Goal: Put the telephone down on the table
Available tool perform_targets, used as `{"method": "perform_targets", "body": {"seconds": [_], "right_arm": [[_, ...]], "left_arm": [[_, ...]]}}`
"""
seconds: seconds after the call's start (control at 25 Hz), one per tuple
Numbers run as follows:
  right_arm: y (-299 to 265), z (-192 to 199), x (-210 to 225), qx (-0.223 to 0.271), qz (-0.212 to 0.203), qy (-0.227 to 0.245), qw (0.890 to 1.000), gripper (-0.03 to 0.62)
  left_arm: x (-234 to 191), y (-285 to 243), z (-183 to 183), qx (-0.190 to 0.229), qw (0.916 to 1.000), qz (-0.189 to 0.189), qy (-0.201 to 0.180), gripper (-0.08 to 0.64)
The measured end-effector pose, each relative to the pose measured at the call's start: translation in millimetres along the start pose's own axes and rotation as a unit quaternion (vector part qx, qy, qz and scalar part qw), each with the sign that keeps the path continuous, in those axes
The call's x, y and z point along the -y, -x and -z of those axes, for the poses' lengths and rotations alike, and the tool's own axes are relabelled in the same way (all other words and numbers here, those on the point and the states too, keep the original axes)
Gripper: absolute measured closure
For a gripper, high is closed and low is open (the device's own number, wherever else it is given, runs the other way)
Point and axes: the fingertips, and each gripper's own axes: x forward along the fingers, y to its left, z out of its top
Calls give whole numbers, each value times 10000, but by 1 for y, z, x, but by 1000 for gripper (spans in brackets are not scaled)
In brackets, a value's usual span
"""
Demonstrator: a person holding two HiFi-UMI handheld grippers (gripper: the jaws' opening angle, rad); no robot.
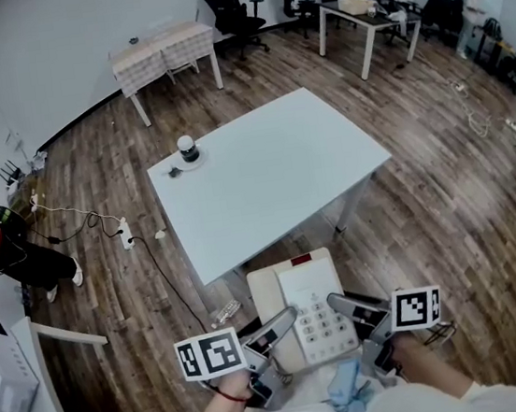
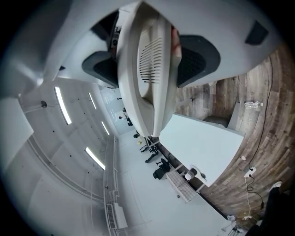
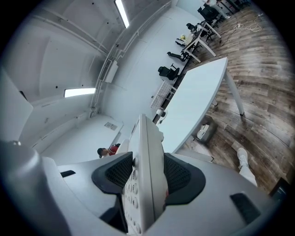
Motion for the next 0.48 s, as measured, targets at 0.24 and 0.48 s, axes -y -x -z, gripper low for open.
{"method": "perform_targets", "body": {"seconds": [0.24, 0.48], "right_arm": [[-26, -40, 12, -77, -221, 87, 9997, 362], [-46, -91, 20, -159, -158, 131, 9997, 362]], "left_arm": [[-8, -30, -34, 64, 9999, -83, 10, 164], [-1, -61, -78, 98, 9999, -127, 57, 164]]}}
